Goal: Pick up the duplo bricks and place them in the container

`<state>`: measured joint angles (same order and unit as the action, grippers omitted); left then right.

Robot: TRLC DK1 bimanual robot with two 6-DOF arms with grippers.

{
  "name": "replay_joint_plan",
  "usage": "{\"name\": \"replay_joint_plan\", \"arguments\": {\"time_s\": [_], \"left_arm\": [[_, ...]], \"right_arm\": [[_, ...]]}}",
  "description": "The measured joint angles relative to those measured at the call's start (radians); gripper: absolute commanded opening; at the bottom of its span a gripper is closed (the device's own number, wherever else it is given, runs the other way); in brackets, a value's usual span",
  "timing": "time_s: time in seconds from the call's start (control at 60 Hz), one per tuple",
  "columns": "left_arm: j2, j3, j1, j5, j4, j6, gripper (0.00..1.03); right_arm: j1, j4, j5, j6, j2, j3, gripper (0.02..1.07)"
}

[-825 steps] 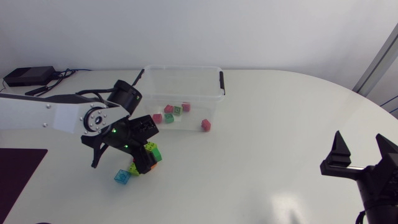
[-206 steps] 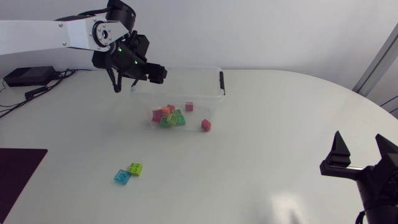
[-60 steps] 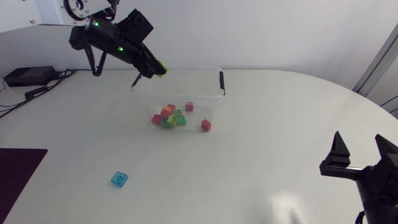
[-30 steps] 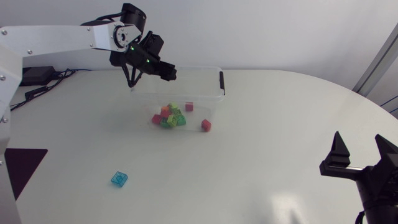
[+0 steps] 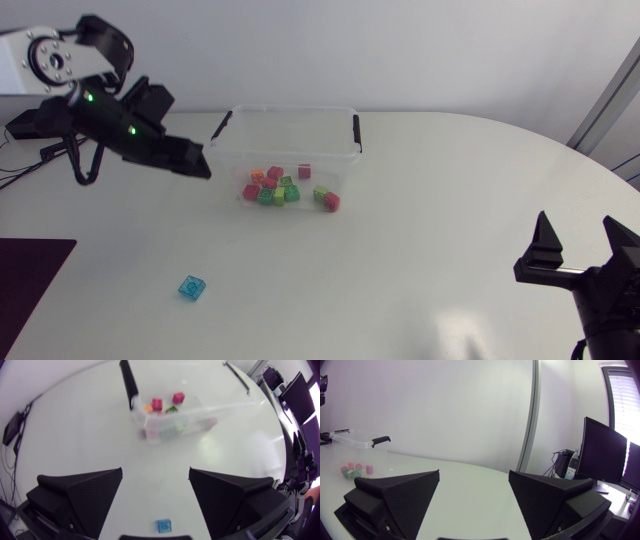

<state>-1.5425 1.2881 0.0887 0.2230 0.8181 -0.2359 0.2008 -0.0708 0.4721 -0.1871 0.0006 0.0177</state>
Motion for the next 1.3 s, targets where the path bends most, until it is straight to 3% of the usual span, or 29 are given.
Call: {"name": "replay_joint_plan", "arguments": {"time_s": [0.217,0.383,0.8,0.95,1.05,1.117,1.3], "left_arm": [[0.043,-0.240,-0.028,-0.038,0.003,-0.054,0.99],[0.057,-0.414,-0.011,-0.071,-0.080,-0.056,0.99],[0.056,-0.537,0.085,-0.135,-0.198,0.001,0.98],[0.045,-0.571,0.116,-0.159,-0.234,0.040,0.84],[0.041,-0.581,0.126,-0.174,-0.248,0.057,0.65],[0.041,-0.584,0.131,-0.177,-0.254,0.061,0.62],[0.036,-0.586,0.131,-0.180,-0.272,0.061,0.37]], "right_arm": [[0.000,0.000,0.000,0.000,0.000,0.000,1.02],[0.000,0.000,0.000,0.000,0.000,0.000,1.02],[0.000,0.000,0.000,0.000,0.000,0.000,1.02],[0.000,0.000,0.000,0.000,0.000,0.000,1.02],[0.000,0.000,0.000,0.000,0.000,0.000,1.02],[0.000,0.000,0.000,0.000,0.000,0.000,1.02],[0.000,0.000,0.000,0.000,0.000,0.000,1.02]]}}
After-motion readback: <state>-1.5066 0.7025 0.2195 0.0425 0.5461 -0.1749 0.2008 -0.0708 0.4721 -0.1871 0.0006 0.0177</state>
